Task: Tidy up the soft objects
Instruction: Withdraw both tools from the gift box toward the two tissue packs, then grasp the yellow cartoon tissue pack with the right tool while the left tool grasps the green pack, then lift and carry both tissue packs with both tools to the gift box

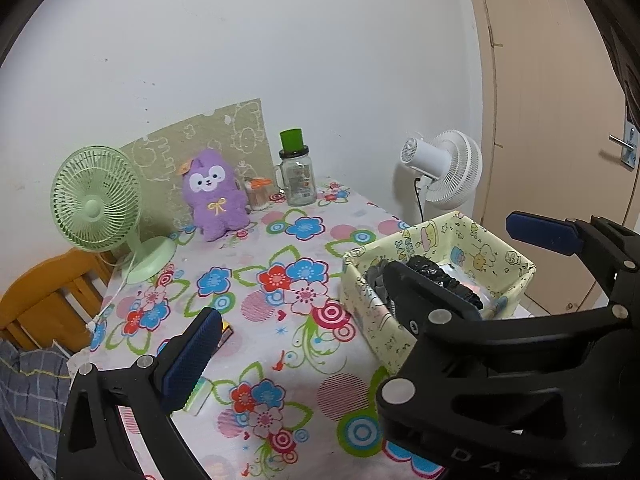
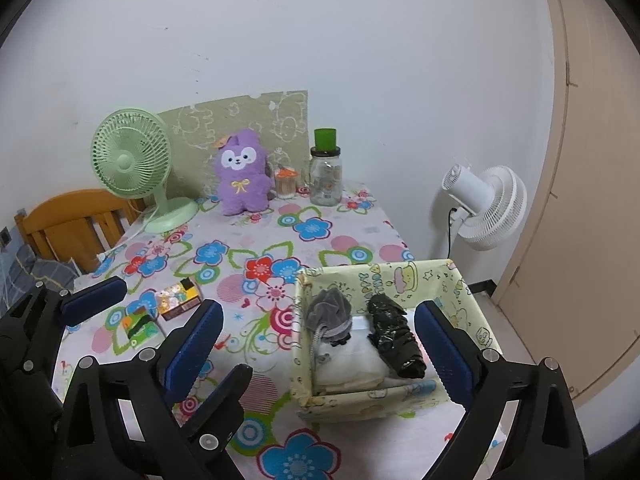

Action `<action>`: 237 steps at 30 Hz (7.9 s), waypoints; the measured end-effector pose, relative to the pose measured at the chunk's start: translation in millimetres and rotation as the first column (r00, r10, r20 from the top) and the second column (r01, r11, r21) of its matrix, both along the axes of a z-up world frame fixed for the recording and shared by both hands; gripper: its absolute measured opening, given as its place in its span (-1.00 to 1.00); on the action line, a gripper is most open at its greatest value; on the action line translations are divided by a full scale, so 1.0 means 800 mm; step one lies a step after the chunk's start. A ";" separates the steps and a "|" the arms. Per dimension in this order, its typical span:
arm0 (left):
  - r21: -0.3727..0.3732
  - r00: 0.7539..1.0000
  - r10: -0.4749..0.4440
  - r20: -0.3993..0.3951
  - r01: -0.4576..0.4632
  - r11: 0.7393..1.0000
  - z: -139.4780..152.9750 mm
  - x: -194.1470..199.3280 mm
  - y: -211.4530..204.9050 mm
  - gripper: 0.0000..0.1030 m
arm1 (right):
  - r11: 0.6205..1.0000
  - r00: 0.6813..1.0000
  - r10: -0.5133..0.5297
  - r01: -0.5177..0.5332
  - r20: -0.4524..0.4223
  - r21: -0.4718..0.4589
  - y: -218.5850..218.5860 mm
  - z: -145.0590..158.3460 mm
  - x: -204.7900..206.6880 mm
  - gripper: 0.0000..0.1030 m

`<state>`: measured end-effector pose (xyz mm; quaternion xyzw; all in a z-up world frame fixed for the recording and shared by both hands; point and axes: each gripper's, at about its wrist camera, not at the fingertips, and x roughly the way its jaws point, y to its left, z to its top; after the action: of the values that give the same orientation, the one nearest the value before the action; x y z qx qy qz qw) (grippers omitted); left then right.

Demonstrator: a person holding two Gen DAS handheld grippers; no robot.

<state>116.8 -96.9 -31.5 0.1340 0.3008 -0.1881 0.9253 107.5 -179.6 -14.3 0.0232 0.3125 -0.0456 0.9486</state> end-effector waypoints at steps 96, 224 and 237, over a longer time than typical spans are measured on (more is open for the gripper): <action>-0.013 0.905 0.333 -0.265 -0.349 0.937 -0.166 0.146 0.199 0.96 | 0.956 0.941 0.292 -0.294 -0.171 0.018 0.185 -0.177 0.179 0.93; -0.090 0.973 0.225 -0.057 -0.230 0.969 -0.038 -0.003 0.104 0.70 | 0.984 0.984 0.175 -0.175 0.017 0.028 0.091 -0.053 0.019 0.52; -0.104 0.985 0.172 -0.008 -0.172 0.980 -0.010 -0.017 0.076 0.70 | 0.992 0.990 0.121 -0.123 0.068 0.014 0.059 -0.022 -0.001 0.52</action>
<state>103.3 -35.8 -39.1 0.0589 0.3003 -0.1227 0.9441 107.0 -132.6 -32.1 0.0139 0.2818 0.0161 0.9592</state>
